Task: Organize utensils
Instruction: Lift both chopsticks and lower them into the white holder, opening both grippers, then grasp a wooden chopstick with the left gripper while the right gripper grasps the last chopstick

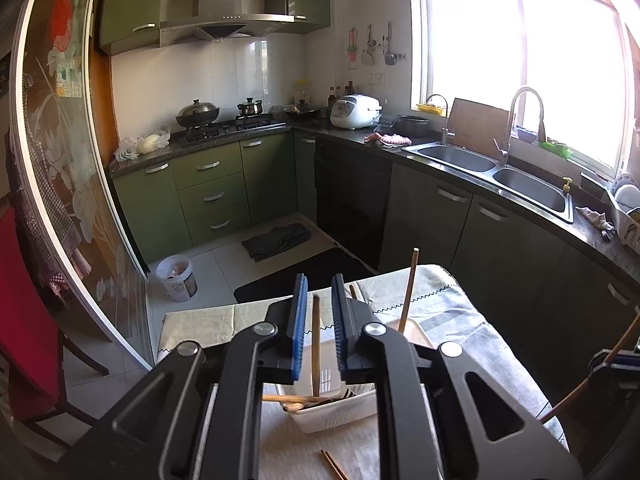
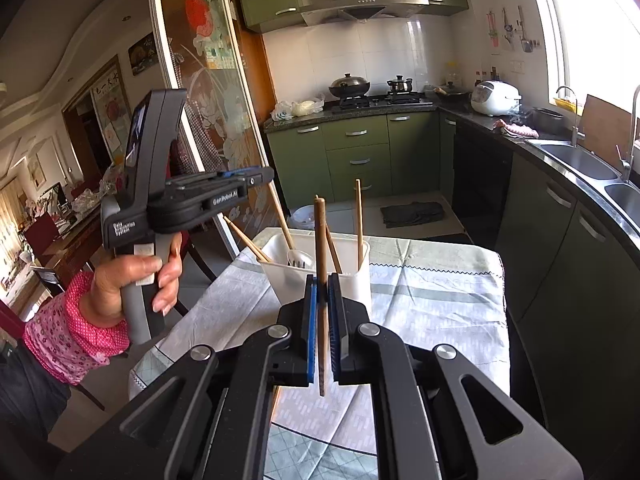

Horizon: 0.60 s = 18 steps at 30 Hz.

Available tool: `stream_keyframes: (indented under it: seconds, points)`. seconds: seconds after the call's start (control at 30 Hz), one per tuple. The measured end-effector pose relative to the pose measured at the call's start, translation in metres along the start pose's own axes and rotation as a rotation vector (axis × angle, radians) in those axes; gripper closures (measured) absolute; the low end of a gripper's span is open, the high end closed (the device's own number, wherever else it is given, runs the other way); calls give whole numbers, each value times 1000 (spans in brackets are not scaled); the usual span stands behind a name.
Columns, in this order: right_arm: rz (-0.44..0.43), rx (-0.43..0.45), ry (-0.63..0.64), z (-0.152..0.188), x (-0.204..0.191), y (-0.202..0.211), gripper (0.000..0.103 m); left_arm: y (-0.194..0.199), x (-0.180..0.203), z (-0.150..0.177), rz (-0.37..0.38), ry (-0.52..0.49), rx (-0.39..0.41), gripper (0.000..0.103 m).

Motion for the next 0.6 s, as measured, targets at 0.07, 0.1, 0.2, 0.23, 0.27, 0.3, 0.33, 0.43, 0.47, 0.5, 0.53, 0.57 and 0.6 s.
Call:
stream_keyframes:
  seconds: [0.07,0.1,0.2,0.23,0.27,0.3,0.33,0.43,0.47,0.5,0.53,0.57,0.6]
  points:
    - [-6,14,-10,-12,1,-2,97,10,-4,1,13,10,13,76]
    - [-9,23,-12,-19,1,-3,97,17,-6,1,23,17,21,74]
    - [-4,71,-11,-47,3,-5,97,42,-14,7,47,36,48,64]
    - [1,91,-8,-57,2,-7,97,50,-17,10,50,41,52,63]
    - [5,112,-10,-66,3,-8,97,57,-21,15,52,43,51,63]
    - [9,129,-12,-76,6,-10,97,62,-24,20,56,44,46,63]
    - [18,147,-13,-87,8,-13,97,67,-28,27,63,49,38,62]
    - [73,182,-6,-108,14,-28,97,76,-39,52,64,51,2,62]
    - [91,181,-8,-111,17,-35,97,77,-42,61,61,47,-13,62]
    - [100,168,-11,-114,20,-45,97,78,-45,69,59,46,-27,62]
    - [107,148,-19,-116,25,-56,97,78,-49,79,53,47,-38,62]
    - [111,125,-29,-113,29,-67,97,77,-52,87,42,47,-49,62]
    - [115,99,-36,-110,32,-78,97,75,-55,95,33,42,-61,61]
Point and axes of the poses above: each gripper's, at about its wrist camera, not at the fingertips, and y roughly against the way its jaws point, x to its right, z to its underside, the point moved 4 cm from there along -y, roughly the way its jaws point, and after that the axes turned 12 degrees about -z, right-handed, at the moved point
